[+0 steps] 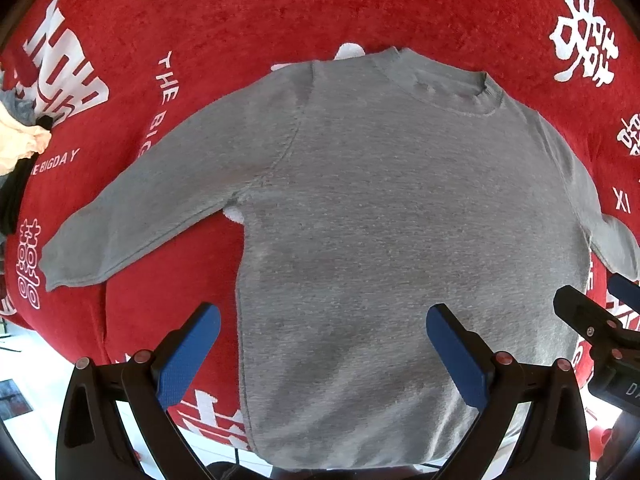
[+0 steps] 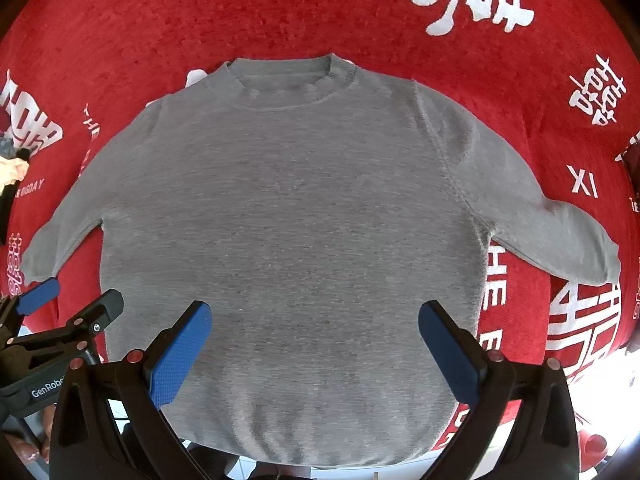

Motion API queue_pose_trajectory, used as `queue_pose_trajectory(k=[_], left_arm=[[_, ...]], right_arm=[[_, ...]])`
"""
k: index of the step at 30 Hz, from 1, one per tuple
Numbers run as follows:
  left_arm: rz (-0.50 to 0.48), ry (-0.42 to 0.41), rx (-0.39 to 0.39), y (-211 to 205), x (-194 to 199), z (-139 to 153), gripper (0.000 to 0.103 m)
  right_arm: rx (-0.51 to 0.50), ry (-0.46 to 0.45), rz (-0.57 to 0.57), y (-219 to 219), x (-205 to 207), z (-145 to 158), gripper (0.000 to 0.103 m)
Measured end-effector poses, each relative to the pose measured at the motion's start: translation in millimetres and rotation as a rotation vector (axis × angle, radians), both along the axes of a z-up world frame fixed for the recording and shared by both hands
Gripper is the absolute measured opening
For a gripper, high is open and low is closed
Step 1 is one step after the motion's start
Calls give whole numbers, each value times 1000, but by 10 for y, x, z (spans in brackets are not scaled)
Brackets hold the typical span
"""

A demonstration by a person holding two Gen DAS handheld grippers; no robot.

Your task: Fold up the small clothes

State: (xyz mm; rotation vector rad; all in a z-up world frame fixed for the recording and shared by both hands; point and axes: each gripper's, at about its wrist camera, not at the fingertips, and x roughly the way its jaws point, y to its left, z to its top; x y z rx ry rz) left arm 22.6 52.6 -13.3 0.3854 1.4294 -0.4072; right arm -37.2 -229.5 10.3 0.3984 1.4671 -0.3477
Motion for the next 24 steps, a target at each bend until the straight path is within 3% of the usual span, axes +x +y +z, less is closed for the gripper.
queue_pose_trajectory(k=[24], left_arm=[[30,7,-20,181,94,-4,103]], right_arm=[[-4,9,37,203,133,2,103]])
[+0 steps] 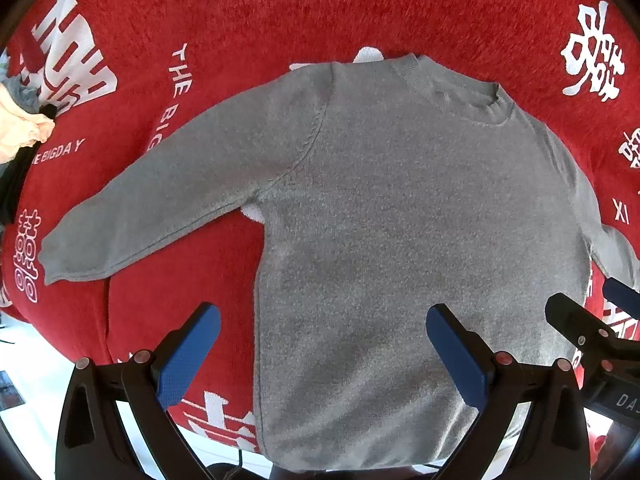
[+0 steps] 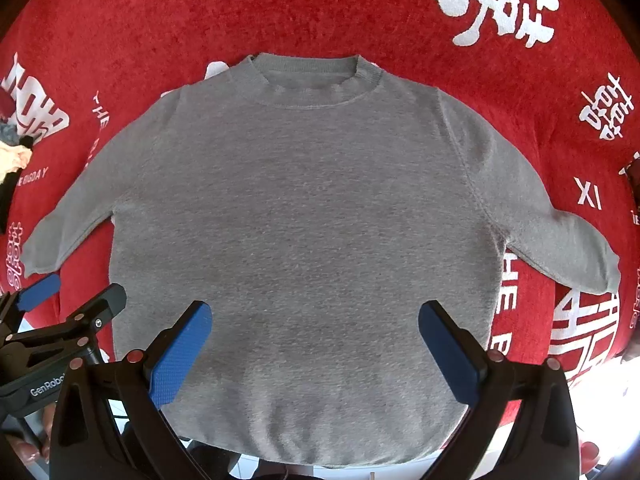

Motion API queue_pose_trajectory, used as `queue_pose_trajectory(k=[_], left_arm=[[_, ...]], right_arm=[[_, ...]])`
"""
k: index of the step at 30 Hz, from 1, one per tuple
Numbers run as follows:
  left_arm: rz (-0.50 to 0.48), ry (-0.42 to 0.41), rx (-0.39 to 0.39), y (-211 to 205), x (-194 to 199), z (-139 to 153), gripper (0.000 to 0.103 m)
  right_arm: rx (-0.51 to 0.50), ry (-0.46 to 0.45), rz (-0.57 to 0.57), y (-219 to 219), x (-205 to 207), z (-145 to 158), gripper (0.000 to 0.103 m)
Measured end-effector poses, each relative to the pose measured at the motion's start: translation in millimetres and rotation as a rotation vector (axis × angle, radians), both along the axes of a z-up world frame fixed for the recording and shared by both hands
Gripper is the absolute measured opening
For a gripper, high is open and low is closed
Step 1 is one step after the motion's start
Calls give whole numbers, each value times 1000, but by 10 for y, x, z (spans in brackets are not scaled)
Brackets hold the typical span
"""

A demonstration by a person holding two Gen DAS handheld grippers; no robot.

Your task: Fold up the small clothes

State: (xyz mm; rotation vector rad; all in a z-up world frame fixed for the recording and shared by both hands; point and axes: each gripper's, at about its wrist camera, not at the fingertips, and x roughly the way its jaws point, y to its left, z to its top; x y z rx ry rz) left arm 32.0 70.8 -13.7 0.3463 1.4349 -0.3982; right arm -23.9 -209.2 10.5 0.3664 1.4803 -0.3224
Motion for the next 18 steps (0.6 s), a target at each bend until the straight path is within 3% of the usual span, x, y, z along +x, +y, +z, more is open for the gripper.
queue_pose_trajectory(k=[10,18], left_arm=[[31,4,-14,99,77,-5,103],[84,3,-14,407,226,-43,103]], right_arm=[[-5,7,18,96,39,11,103],[12,6,53,311,171,-29,103]])
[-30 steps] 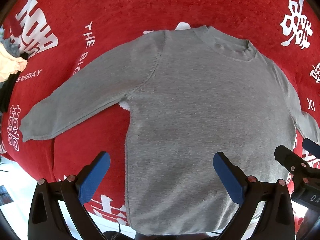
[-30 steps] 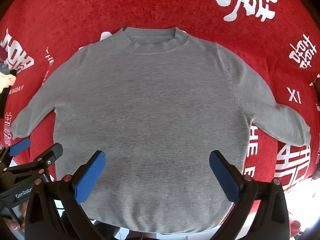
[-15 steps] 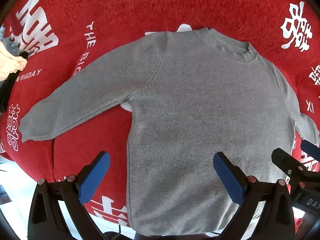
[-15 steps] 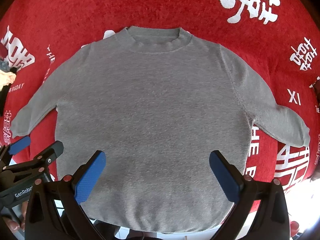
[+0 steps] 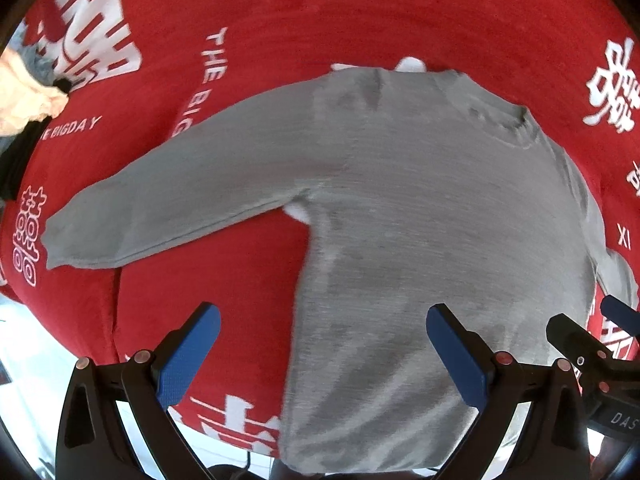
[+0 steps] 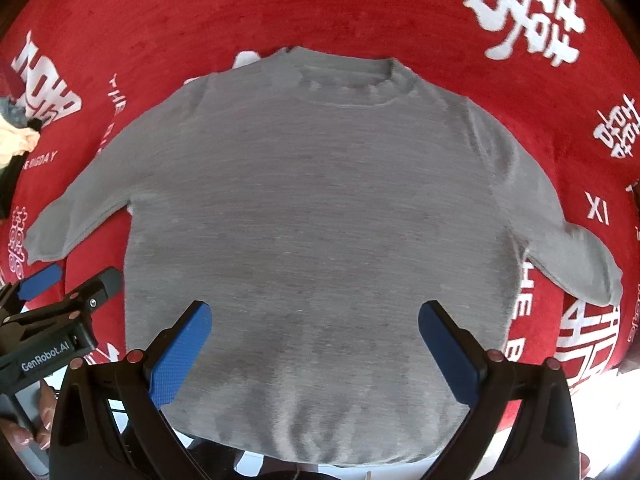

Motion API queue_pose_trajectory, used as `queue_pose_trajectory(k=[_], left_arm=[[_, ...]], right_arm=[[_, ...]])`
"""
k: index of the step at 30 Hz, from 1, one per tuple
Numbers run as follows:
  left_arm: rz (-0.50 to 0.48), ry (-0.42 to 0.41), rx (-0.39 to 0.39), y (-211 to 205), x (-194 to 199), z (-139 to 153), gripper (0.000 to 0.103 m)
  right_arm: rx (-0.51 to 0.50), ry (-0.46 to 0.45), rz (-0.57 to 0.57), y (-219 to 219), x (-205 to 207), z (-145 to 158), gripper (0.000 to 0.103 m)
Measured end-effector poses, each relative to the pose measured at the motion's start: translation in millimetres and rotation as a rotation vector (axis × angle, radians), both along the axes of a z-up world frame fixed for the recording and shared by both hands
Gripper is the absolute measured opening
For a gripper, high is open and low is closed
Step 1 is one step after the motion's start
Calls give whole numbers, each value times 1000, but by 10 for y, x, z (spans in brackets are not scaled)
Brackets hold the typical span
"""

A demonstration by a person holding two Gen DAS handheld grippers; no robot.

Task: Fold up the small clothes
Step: 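Grasp the cuff of the grey sweater sleeve with the left gripper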

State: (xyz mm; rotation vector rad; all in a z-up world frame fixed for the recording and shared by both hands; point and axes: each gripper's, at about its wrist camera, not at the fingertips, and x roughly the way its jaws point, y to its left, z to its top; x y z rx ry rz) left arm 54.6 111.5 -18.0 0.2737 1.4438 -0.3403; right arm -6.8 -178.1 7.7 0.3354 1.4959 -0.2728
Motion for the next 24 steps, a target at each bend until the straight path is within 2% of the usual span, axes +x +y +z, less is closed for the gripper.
queue_pose_trajectory(k=[3,6,9,12,16,18,22,24], left_arm=[[29,5,-3,190,91,-46,103],[87,35,-60,460,210,-102,103],[198,63,-167,916,377,-180,103],[331,52,-256,1440,540,-274,103],[515,55,-351,2130,745,-517,103],[593,76,-428,2414,809,-687,103],[721,149,-613,2691,903,-1040,103],[743,153,-654,2723,939,-1132,103]], right_arm=[[14,-2,22,131,85,-29,103],[30,-2,52,295,176,-61,103],[47,5,91,493,262,-114,103],[57,13,132,650,320,-172,103],[76,27,190,900,420,-271,103],[84,28,208,999,454,-305,103],[102,28,251,1209,538,-382,103],[107,29,270,1301,571,-414,103]])
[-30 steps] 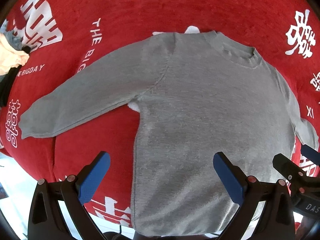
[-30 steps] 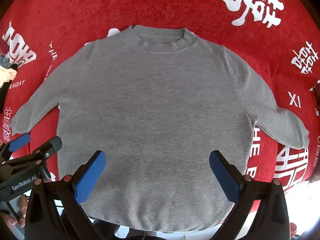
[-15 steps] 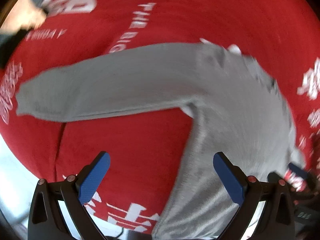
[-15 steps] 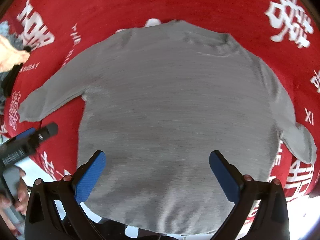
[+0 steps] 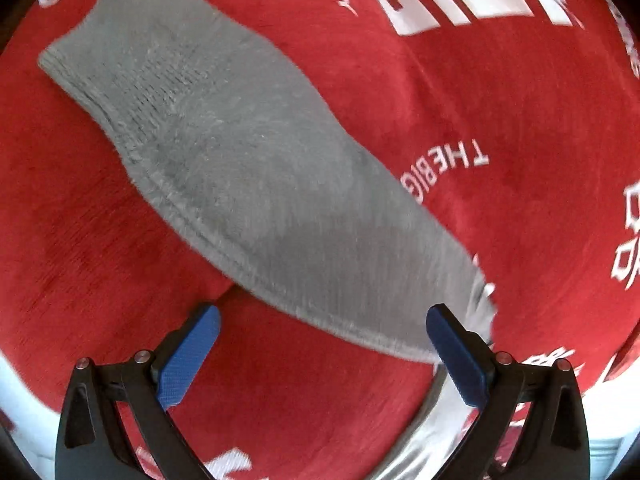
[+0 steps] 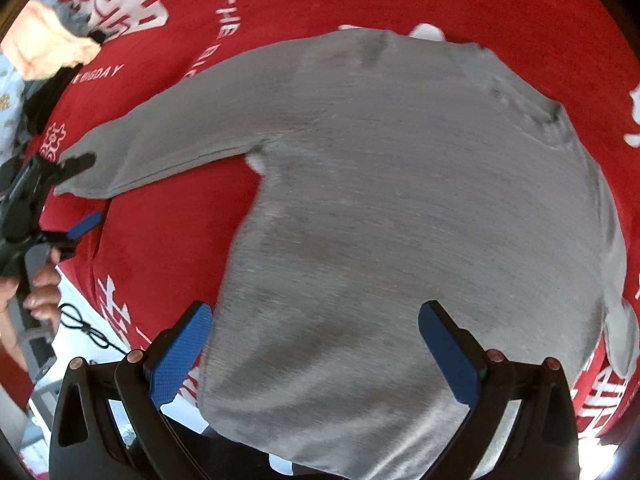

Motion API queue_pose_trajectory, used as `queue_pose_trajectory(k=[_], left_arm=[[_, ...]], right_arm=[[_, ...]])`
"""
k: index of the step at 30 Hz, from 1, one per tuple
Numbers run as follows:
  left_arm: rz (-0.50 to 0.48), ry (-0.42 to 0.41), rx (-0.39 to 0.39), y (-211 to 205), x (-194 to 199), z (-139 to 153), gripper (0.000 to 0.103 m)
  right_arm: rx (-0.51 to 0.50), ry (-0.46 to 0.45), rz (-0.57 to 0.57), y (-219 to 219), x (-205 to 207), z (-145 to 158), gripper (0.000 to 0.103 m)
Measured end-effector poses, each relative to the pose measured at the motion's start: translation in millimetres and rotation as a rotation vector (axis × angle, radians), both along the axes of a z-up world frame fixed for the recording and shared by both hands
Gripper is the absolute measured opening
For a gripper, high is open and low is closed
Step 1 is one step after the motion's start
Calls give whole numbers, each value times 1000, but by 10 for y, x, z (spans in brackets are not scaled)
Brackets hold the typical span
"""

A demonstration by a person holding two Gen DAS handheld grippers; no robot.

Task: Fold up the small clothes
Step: 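Grasp the cuff of the grey sweater sleeve with the left gripper, then fold the held sleeve across the sweater body and open the left gripper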

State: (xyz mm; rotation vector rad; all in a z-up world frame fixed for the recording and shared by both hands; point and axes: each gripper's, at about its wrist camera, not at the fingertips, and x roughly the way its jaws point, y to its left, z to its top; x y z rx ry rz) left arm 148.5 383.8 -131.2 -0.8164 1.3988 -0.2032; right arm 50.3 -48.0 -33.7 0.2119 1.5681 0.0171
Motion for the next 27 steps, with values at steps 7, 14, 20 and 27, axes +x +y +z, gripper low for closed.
queue_pose_trajectory(k=[7,14,20,27], left_arm=[[52,-30,-85,-20,139,-95,103],[14,-71,2,-149,346,-22,99],[30,-43,83,-131,367,-22,20],[-77,-196,134,-380,367,374,6]], right_arm=[[17,-8,44,250,157,-36,103],[34,-31,53,314,241,39,103],[63,-33,35,278,250,75,103],[112,-71,-16,42,107,205,103]])
